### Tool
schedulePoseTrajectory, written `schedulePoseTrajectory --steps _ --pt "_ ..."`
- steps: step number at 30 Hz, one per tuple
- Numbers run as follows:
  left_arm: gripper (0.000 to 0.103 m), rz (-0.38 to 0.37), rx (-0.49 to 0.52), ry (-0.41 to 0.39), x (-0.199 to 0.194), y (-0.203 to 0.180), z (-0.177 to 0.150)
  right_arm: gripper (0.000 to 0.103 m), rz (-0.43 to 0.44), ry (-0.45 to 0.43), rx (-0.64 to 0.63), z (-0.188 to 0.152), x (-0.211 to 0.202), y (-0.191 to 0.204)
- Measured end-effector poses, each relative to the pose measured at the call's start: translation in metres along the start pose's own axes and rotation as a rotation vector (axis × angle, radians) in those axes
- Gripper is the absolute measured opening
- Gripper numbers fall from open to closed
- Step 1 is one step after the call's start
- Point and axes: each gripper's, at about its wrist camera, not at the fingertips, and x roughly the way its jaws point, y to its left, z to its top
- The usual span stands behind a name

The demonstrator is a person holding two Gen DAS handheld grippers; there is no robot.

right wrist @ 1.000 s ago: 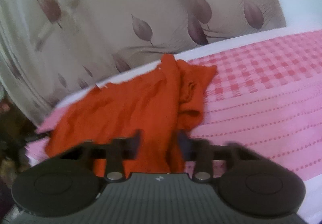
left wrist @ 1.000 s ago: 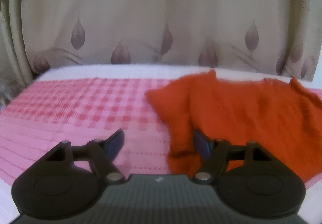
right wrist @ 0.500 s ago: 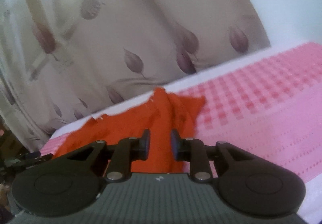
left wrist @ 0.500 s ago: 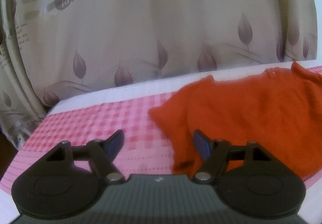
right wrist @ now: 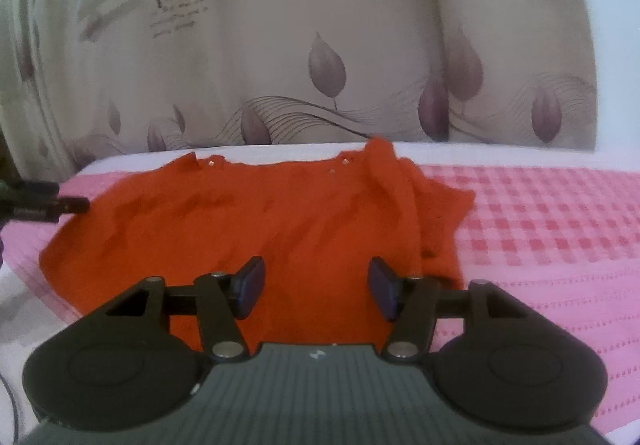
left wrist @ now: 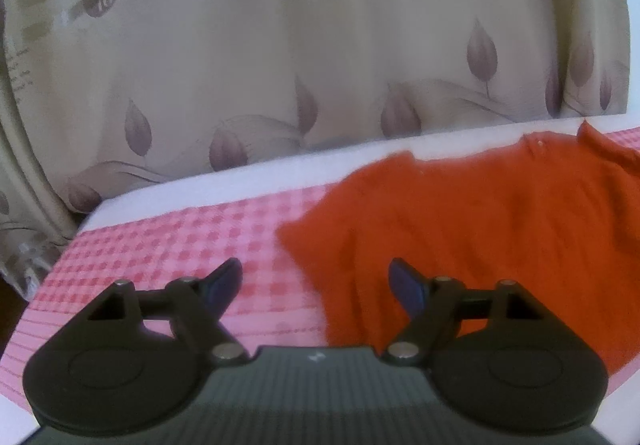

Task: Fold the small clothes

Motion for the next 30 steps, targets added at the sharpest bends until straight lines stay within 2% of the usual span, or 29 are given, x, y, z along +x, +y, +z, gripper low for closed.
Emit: schedulePoseTrajectory --steps 1,6,10,13,15,20,23,26,30 --pt "0.081 -0.006 -0.003 0.003 0.003 0.001 0.001 0.073 0.001 0.002 -0.004 -0.001 0.001 0.001" --pt "0.081 -0.085 -0.043 0.059 0.021 0.012 0.006 0.074 0.028 -0.008 -0.001 -0.004 -0.002 -0.002" --pt "0.081 -0.222 -0.198 0.139 0.042 0.038 0.010 0.076 0.040 -0.013 0.027 -0.003 -0.002 -0.007" --pt "0.081 -0.259 -0.299 0.170 0.056 0.054 0.010 0.079 0.050 -0.016 0.029 -0.004 -0.003 -0.007" --pt "0.081 -0.292 -0.330 0.181 0.064 0.059 0.010 0.080 0.051 -0.012 0.026 -0.004 -0.002 -0.006" --pt "0.082 -0.302 -0.301 0.212 0.081 0.054 0.012 0.081 0.055 -0.016 0.020 -0.005 -0.004 -0.004" --pt "0.083 -0.302 -0.284 0.200 0.084 0.052 0.014 0.082 0.065 -0.020 0.027 -0.005 -0.004 -0.006" --pt "0.090 -0.314 -0.291 0.202 0.088 0.052 0.014 0.083 0.065 -0.020 0.029 -0.005 -0.004 -0.005" --pt "0.090 -0.318 -0.265 0.186 0.091 0.046 0.016 0.087 0.067 -0.021 0.022 -0.005 -0.005 -0.003"
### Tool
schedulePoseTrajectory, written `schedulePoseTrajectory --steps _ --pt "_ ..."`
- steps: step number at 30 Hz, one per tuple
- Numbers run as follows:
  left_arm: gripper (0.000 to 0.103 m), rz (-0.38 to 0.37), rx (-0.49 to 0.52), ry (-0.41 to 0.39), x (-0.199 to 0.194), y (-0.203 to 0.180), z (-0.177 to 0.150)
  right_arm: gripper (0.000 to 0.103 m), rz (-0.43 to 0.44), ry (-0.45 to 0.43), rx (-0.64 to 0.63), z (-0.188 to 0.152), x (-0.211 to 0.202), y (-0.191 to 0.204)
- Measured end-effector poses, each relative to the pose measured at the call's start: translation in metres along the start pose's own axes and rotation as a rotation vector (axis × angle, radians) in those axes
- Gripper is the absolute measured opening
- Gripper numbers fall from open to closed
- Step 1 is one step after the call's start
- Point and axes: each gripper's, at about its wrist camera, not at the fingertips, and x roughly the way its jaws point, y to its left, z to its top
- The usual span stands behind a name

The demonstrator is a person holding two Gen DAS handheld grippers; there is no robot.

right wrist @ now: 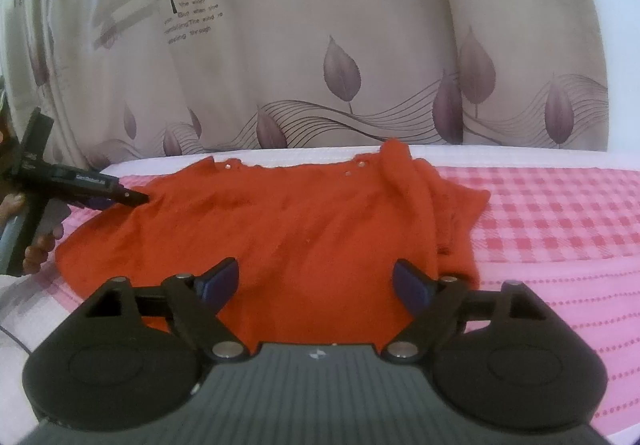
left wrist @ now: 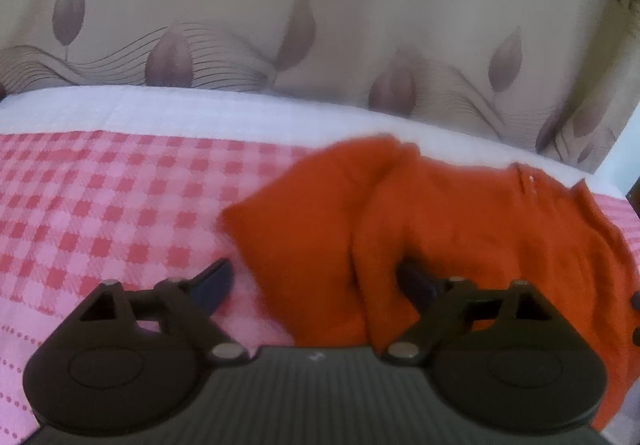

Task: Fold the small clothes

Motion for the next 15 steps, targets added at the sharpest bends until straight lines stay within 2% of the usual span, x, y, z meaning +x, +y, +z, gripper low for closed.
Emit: schedulePoseTrajectory --steps 2,4,6,9,12,15 --pt "0.090 -0.009 0.006 -0.006 0.001 -0.001 0.000 0.090 0.005 -0.003 0.000 0.000 -0.001 0.000" --pt "0.079 -0.019 0.024 -0.018 0.001 -0.005 0.000 0.090 0.004 -0.003 0.002 0.000 -0.001 0.000" --pt "0.060 -0.038 0.045 -0.026 -0.001 -0.010 -0.001 0.090 0.005 -0.002 0.002 0.000 -0.001 0.001" --pt "0.043 -0.048 0.081 -0.040 -0.003 -0.018 -0.003 0.092 0.005 0.000 -0.001 0.000 0.000 0.001" --pt "0.035 -0.056 0.104 -0.050 -0.005 -0.023 -0.004 0.093 0.006 0.001 -0.003 0.000 -0.001 0.002" --pt "0.034 -0.056 0.099 -0.054 -0.006 -0.024 -0.004 0.094 0.013 0.001 0.002 -0.001 -0.001 0.002"
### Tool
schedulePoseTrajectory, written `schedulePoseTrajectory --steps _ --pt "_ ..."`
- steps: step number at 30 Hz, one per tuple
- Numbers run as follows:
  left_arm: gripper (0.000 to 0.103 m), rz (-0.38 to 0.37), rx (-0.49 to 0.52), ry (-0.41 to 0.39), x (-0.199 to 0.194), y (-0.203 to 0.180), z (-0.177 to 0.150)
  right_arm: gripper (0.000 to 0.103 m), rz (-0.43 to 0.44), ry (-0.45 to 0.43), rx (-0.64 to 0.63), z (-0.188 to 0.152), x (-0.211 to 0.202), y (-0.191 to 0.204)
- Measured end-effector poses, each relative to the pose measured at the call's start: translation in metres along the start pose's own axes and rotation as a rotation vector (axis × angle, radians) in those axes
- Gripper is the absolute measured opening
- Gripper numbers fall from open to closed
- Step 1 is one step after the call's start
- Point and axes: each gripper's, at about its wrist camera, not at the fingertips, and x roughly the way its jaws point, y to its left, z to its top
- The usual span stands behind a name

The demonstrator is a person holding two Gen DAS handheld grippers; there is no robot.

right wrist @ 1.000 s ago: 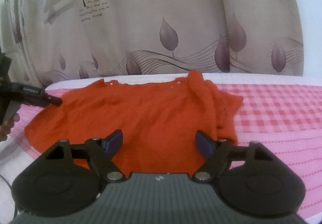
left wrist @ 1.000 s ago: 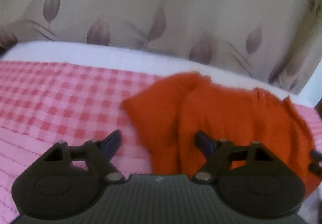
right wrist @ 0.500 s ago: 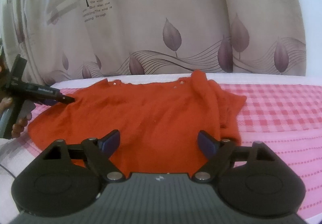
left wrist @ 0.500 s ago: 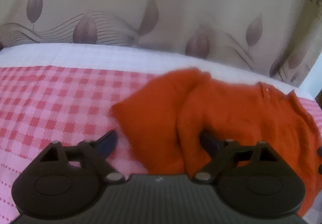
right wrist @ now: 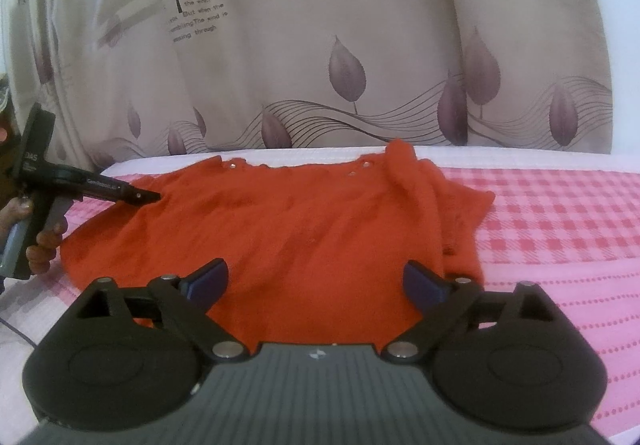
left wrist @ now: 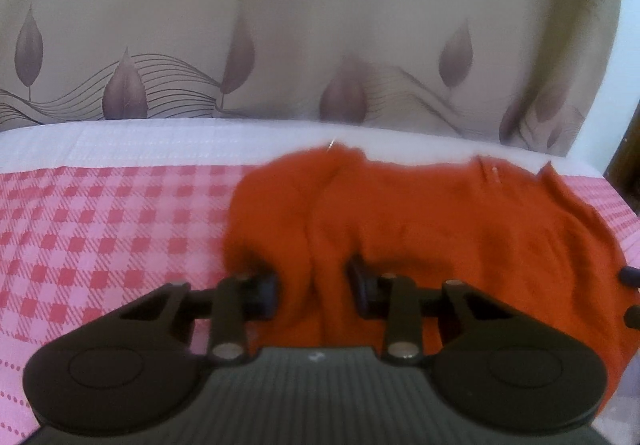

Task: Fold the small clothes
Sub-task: 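Grasp the sweater edge with the left tool and lift it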

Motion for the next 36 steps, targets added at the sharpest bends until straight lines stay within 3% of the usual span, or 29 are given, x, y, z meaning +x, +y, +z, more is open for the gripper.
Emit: schedulePoseTrajectory --steps 7,12,14,16,17,18,27,36 --pt "0.036 -0.058 -0.085 0.007 0.002 0.015 0.000 0.097 0.012 0.006 0.005 0.000 0.001 -0.001" --pt "0.059 -0.100 -0.110 0.028 0.007 0.020 0.000 0.098 0.022 0.003 0.008 0.000 0.000 -0.001" --pt "0.059 -0.098 -0.105 0.030 0.009 0.018 0.000 0.099 0.026 0.002 0.012 0.000 -0.001 -0.001" --pt "0.055 -0.086 -0.094 0.032 0.010 0.015 0.001 0.099 0.029 0.001 0.012 0.000 -0.001 -0.001" --pt "0.039 -0.082 -0.089 0.033 0.010 0.014 0.001 0.099 0.030 0.001 0.011 0.000 -0.001 -0.001" --pt "0.032 -0.093 -0.092 0.036 0.011 0.014 0.001 0.099 0.033 0.002 0.009 -0.001 -0.002 0.000" --pt "0.023 -0.045 -0.196 0.025 0.003 0.006 0.009 0.100 0.072 -0.009 0.073 0.002 -0.005 -0.012" --pt "0.020 -0.046 -0.243 -0.003 -0.021 -0.040 0.034 0.100 0.129 -0.062 0.182 0.003 -0.014 -0.032"
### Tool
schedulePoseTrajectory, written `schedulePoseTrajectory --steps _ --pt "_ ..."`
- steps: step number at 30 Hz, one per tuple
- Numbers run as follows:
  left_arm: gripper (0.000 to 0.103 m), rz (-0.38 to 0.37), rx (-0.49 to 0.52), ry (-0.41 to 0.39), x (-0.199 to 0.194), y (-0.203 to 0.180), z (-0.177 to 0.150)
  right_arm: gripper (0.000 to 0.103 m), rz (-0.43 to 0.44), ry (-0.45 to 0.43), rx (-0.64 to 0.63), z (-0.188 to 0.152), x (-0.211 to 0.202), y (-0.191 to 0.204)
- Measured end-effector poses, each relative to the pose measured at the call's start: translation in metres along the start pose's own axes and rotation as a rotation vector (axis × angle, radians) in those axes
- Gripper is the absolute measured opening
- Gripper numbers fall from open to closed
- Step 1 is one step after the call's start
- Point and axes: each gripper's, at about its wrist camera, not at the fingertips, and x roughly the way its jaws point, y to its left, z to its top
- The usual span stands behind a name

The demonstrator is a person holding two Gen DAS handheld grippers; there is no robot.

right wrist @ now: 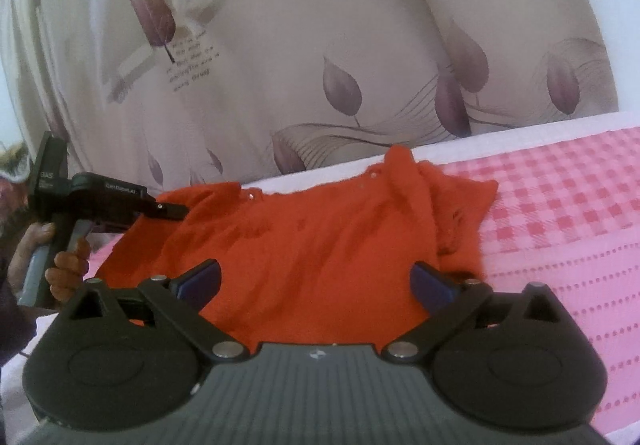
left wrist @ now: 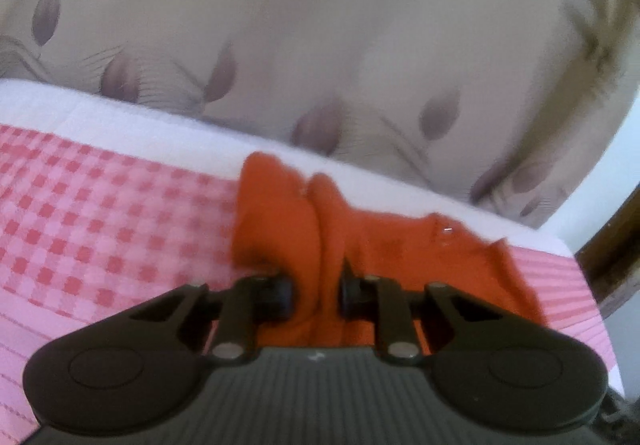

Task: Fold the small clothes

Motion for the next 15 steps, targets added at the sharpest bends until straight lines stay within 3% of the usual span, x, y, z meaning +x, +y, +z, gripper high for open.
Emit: schedulePoseTrajectory --steps 7,15 --pt "0.019 -0.048 0.018 0.026 0.001 -0.069 0.006 0.101 0.059 -0.058 0.074 0.002 -0.012 -0.015" --pt "0.012 -0.083 0.028 0.094 0.026 -0.132 -0.013 0.101 0.114 -0.101 0.196 0.004 -0.020 -0.038"
